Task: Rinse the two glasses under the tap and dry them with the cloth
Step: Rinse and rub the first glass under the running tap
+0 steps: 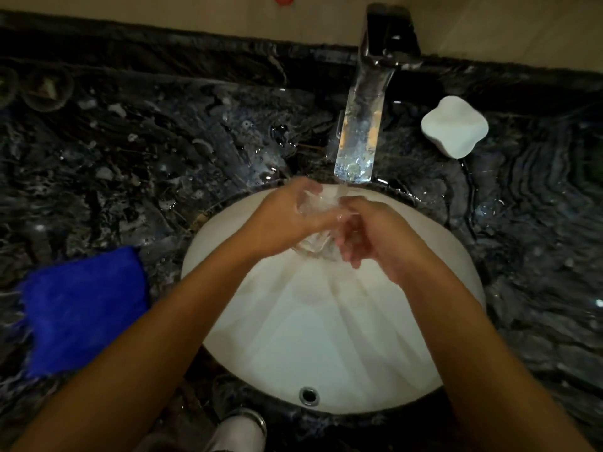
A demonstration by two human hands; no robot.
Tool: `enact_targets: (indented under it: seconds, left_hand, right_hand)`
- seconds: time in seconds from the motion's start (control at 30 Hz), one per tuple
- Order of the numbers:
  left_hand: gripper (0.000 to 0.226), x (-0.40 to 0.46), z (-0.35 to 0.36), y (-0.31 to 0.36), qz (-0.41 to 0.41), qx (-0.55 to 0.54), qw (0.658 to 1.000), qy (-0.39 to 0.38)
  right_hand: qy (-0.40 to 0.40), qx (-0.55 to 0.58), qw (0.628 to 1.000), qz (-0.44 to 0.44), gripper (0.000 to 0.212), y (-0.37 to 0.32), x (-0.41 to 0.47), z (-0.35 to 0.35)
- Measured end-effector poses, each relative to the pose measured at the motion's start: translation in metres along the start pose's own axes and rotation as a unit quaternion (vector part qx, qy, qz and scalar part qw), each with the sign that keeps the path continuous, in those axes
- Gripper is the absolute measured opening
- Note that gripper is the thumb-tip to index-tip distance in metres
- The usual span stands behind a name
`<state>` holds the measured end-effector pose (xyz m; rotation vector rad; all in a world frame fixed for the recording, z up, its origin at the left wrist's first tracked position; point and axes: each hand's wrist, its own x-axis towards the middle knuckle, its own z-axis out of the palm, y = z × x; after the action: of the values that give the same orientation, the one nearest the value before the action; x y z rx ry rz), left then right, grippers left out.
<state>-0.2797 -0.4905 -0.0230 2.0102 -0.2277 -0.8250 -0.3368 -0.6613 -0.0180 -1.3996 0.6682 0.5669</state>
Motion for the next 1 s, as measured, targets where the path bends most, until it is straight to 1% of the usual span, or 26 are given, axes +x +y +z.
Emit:
enact_targets:
  seconds: [0.03,0.07,0.1,0.13,0.17,0.2,0.27,0.3,0.37,0.43,0.53,0.63,0.8,0.93,1.0]
  left_hand:
    - [0.066,-0.002,0.004,-0.001,-0.048,-0.114,0.992,0.000]
    - [0.056,-0.005,0.006,-0.001,-0.095,-0.216,0.972,-0.016]
    - [0.046,-0.009,0.008,-0.003,-0.125,-0.294,0.946,-0.047]
    - [0.035,-0.014,0.011,-0.008,-0.141,-0.346,0.924,-0.078]
    - [0.030,-0.020,0.014,-0.009,-0.145,-0.379,0.908,-0.104]
    - [0.032,-0.027,0.017,-0.010,-0.158,-0.400,0.895,-0.118]
    - [0.057,-0.036,0.020,-0.014,-0.202,-0.425,0.875,-0.113]
    - [0.067,-0.039,0.020,-0.016,-0.223,-0.436,0.865,-0.107]
    - [0.067,-0.047,0.016,-0.017,-0.260,-0.456,0.846,-0.095]
    - [0.067,-0.052,0.013,-0.020,-0.282,-0.467,0.834,-0.089]
    - [0.071,-0.062,0.008,-0.025,-0.296,-0.484,0.820,-0.080]
    - [0.075,-0.072,0.003,-0.025,-0.306,-0.508,0.804,-0.048]
    - [0.077,-0.083,-0.005,-0.016,-0.285,-0.507,0.813,-0.028]
    - [0.081,-0.097,-0.016,-0.003,-0.262,-0.505,0.822,-0.013]
    - [0.081,-0.105,-0.021,0.001,-0.226,-0.493,0.840,0.009]
  right_hand:
    - [0.047,-0.019,0.998,-0.039,0.027,-0.002,-0.008,-0.004]
    - [0.108,-0.060,0.988,-0.095,0.036,-0.009,-0.017,-0.010]
    - [0.171,-0.113,0.965,-0.165,0.045,-0.017,-0.025,-0.016]
    - [0.219,-0.162,0.933,-0.235,0.054,-0.024,-0.030,-0.019]
    - [0.248,-0.210,0.895,-0.305,0.062,-0.036,-0.038,-0.021]
    - [0.259,-0.256,0.856,-0.366,0.068,-0.048,-0.046,-0.021]
    - [0.255,-0.316,0.799,-0.443,0.075,-0.067,-0.053,-0.016]
    - [0.244,-0.341,0.781,-0.462,0.076,-0.076,-0.055,-0.012]
    - [0.223,-0.392,0.760,-0.469,0.076,-0.086,-0.057,-0.005]
    - [0.213,-0.420,0.755,-0.457,0.075,-0.089,-0.057,-0.002]
    - [0.221,-0.427,0.750,-0.454,0.073,-0.084,-0.057,0.001]
    - [0.235,-0.442,0.743,-0.445,0.073,-0.073,-0.056,0.004]
    - [0.227,-0.487,0.737,-0.411,0.078,-0.059,-0.060,0.006]
    - [0.220,-0.483,0.751,-0.393,0.081,-0.060,-0.065,0.006]
    - [0.224,-0.481,0.756,-0.384,0.080,-0.061,-0.068,0.007]
